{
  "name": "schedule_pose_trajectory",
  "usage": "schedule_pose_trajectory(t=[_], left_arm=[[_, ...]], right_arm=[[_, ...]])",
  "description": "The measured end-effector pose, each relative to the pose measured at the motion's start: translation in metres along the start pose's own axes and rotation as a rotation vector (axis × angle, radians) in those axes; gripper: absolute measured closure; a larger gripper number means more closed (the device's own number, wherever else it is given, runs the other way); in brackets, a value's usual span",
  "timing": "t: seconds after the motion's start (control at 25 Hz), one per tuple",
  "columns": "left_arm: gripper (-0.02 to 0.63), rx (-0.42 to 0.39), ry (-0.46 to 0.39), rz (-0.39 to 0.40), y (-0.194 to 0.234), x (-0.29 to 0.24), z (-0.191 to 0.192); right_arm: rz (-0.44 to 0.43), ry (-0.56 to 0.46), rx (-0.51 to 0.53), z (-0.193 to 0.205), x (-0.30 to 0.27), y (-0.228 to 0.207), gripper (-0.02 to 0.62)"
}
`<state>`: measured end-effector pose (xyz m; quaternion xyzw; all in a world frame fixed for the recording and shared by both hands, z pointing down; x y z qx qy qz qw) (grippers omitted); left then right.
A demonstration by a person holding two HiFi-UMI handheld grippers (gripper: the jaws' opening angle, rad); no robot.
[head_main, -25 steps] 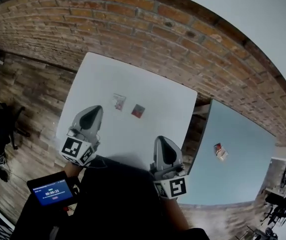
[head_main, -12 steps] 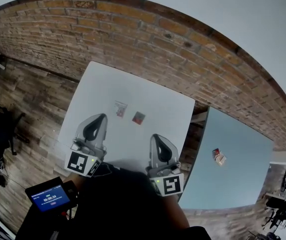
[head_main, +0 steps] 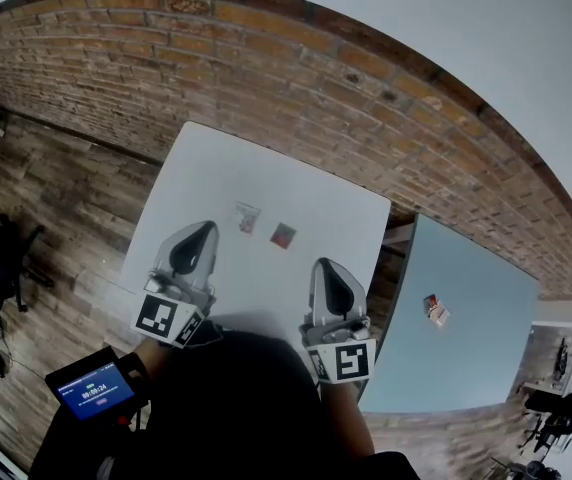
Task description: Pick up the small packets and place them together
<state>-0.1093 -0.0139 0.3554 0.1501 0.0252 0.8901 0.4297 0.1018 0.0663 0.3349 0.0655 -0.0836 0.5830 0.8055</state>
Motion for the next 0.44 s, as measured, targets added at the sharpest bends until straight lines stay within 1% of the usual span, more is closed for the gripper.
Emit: schedule_pose_trajectory(t=[0.2, 0.44], left_arm=[[0.606, 0.032, -0.008, 0.007, -0.001, -0.004, 0.005], [0.606, 0.024, -0.016, 0.046, -0.003, -0.018, 0.009]], right_arm=[[0.028, 0.011, 0.015, 0.003, 0.003, 0.003, 0.595], [0.059, 0.042, 0.031, 0.008, 0.001, 0.0, 0.595]])
Point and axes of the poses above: the fingertips, and each gripper's own axes: x backward along the fingers, y to its left, z out of its underside, the point moved 5 cm from there along x, backward along the fingers, and after that the axes turned 12 degrees about -y, right-handed, at the moved point
